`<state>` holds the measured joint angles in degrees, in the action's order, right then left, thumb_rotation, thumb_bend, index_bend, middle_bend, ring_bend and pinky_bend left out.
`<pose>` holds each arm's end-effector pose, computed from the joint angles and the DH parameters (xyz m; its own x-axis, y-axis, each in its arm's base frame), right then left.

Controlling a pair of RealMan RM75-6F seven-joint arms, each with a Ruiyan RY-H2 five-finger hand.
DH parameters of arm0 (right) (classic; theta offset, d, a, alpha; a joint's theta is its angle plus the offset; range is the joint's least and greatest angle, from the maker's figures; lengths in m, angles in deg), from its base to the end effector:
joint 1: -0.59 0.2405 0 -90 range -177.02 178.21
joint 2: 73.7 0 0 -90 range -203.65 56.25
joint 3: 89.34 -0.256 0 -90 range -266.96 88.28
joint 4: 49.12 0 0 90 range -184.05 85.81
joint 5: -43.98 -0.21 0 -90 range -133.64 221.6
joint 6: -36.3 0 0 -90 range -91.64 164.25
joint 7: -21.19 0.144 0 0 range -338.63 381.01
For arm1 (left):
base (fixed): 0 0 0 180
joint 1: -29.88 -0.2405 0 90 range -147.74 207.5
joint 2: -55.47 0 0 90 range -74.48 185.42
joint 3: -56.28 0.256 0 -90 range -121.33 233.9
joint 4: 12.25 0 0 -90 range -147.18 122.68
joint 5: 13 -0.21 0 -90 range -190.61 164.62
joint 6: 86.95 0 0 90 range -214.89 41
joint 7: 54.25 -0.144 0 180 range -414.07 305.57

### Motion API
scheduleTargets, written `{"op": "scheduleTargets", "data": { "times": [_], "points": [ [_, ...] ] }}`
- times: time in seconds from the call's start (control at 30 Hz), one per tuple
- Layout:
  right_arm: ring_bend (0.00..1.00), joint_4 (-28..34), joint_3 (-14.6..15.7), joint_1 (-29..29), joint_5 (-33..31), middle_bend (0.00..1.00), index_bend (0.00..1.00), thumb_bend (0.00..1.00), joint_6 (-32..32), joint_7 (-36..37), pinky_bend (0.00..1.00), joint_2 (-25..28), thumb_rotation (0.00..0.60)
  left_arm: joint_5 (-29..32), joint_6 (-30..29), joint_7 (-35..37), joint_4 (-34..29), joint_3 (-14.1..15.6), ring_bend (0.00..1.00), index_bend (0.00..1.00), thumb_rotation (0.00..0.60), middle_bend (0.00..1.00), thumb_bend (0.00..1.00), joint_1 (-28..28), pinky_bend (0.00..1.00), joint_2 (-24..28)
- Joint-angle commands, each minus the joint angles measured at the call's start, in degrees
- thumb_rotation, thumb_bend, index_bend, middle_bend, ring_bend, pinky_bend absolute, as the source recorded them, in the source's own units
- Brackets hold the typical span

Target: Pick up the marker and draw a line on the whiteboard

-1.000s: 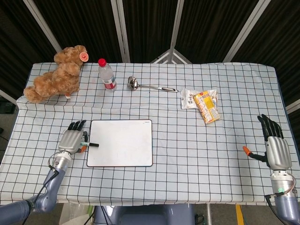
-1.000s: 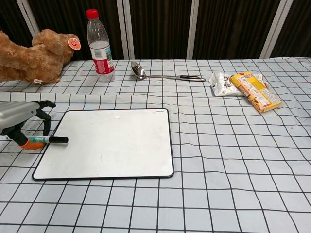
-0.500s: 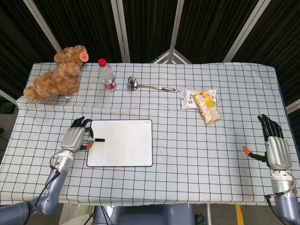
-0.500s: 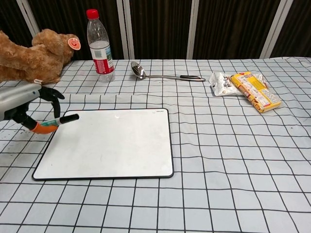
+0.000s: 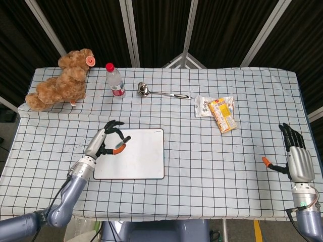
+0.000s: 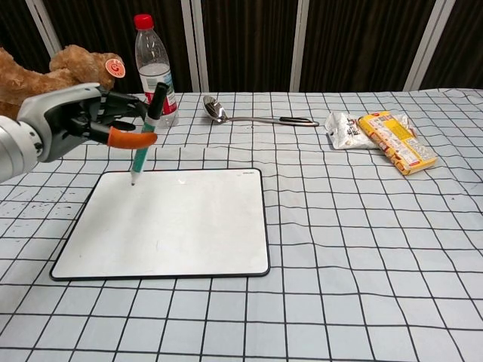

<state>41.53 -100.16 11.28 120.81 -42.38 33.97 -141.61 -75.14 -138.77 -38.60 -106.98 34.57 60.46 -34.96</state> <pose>-0.3036 -0.2403 0.1546 0.1013 0.0653 0.9927 -0.9945 0.0332 0.0993 -0.1388 0.3199 -0.0055 -0.4470 0.3902 0.8049 0.8760 0.0088 0.4822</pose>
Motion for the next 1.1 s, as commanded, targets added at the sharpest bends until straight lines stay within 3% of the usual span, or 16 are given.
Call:
{"op": "scheduleTargets", "data": {
  "times": [0.03,0.5,1.1],
  "points": [
    [0.0,0.0,-0.1,0.04,-0.23,0.0,0.0,0.21,0.2,0.22,0.0,0.03,0.6,-2.3,2.17,4.7,2.58,-0.57,0.01,0.75,0.6,0.17,0.47,1.42,0.07,-2.6],
    [0.0,0.02,-0.14,0.1,-0.35,0.0,0.0,0.21,0.46,0.32,0.0,0.11,0.6,-10.81,-1.87,11.51,11.33,3.52,0.01,0.75,0.6,0.17,0.46,1.87,0.07,-9.83],
    [0.0,-0.07,-0.26,0.11,-0.47,0.0,0.0,0.21,0.48,0.27,0.0,0.06,0.6,-11.01,-1.32,14.93,18.14,4.39,0.01,0.75,0.6,0.17,0.46,3.69,0.07,-13.3]
  ]
}}
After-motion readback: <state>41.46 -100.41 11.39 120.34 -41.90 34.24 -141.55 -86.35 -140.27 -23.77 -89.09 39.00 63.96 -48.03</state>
